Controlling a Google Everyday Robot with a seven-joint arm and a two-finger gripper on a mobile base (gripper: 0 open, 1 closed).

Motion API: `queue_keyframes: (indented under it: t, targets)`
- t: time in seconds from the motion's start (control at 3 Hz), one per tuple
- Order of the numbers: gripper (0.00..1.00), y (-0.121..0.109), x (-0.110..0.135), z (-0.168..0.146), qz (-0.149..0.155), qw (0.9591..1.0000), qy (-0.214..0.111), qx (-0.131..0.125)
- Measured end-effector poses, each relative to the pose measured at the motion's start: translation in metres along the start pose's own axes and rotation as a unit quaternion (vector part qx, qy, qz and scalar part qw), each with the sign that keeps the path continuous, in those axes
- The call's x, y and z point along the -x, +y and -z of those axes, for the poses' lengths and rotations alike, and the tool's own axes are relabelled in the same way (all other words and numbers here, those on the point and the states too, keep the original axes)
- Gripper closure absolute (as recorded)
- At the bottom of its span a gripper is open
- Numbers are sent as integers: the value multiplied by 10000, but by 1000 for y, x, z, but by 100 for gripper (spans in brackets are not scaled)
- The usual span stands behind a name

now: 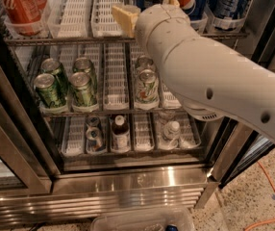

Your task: Pick pepsi can from top shelf of fridge

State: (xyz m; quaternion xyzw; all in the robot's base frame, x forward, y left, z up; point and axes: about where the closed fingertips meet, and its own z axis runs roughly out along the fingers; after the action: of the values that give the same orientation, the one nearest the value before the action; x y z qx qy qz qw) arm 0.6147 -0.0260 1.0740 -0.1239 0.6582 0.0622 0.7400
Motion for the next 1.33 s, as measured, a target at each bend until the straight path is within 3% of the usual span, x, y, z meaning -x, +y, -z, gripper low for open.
queue_keyframes:
  t: [0.33,0.67,1.0,1.33]
  targets:
    - [21,0,3,-5,-33,10000,-64,-28]
    - [29,-1,-2,-7,-35,10000,-28,-65]
    - [28,-3,-9,-7,-17,9999,65,-94]
    - [47,-3,-13,-7,14,9999,116,-97]
